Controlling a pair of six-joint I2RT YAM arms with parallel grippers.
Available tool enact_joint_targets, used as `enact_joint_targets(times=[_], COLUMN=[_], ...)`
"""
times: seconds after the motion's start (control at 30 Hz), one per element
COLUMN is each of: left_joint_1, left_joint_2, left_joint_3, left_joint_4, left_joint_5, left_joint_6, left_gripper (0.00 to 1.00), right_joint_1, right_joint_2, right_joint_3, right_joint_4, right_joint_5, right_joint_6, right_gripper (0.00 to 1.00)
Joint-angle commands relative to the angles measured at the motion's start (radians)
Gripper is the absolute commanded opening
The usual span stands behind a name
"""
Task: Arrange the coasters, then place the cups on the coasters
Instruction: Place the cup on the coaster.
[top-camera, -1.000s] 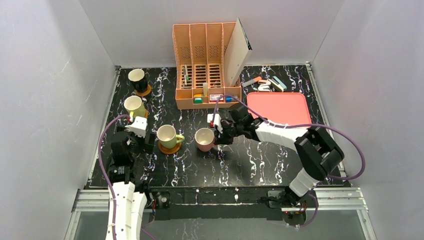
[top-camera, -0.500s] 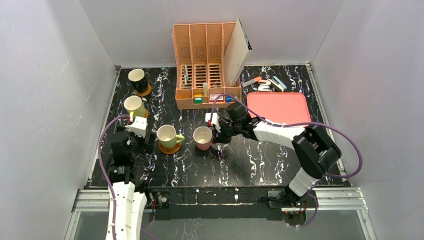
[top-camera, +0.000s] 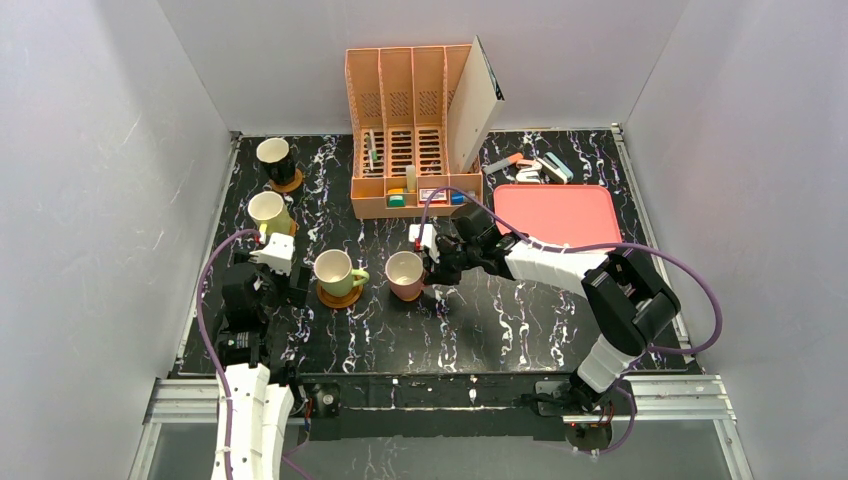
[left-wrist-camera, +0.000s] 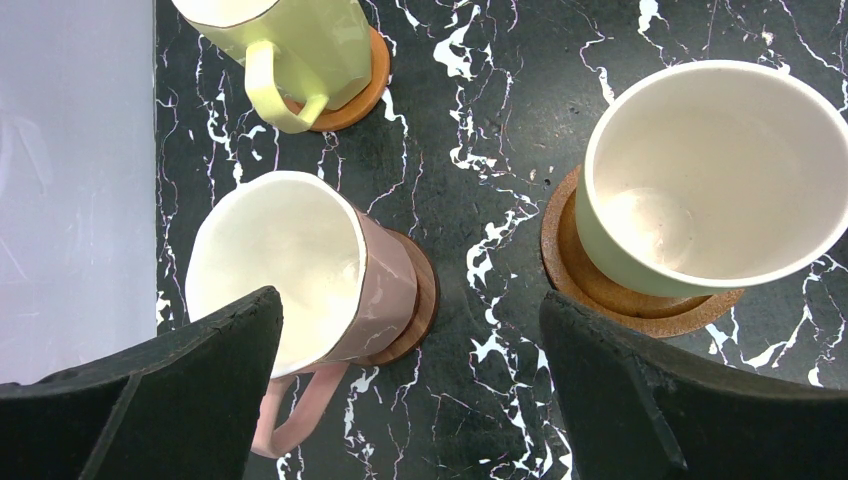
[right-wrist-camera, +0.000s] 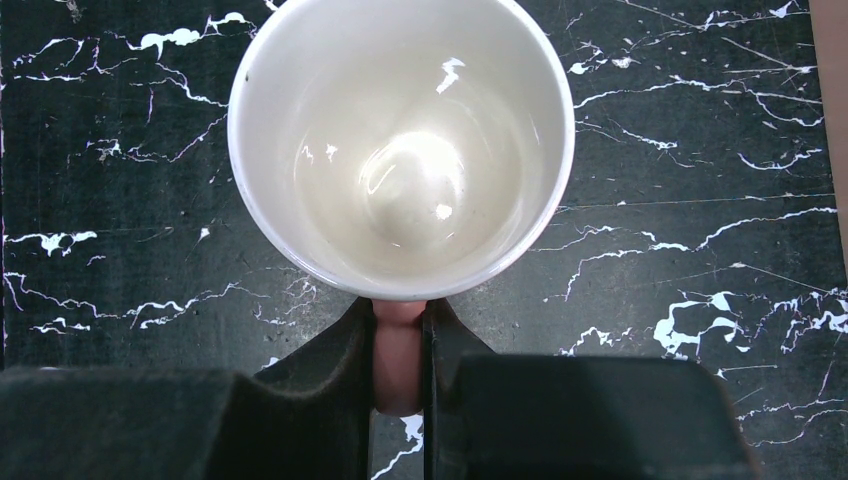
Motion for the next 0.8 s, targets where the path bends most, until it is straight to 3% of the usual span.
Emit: enact_joint_targets(times=[0.0,0.77], left_joint_1=[0.004,0.011], left_joint_2=[-0.004,-0.005], left_joint_3=[0.02,0.02], left_joint_4=[0.0,-0.001], left_joint_5=[-0.001,0.009], left_joint_6=[-0.004,-0.003], left_gripper=[0.98,0.98], right_joint_1=[0.003,-0.03], right_joint_2=[-0.004,0.004], right_joint_3=[0.044,0.048], right_joint_4=[0.012,-0.045], right_joint_5=[0.004,-0.056], right_joint_6=[-0.015,-0.019], right_gripper=[0.01,0.01])
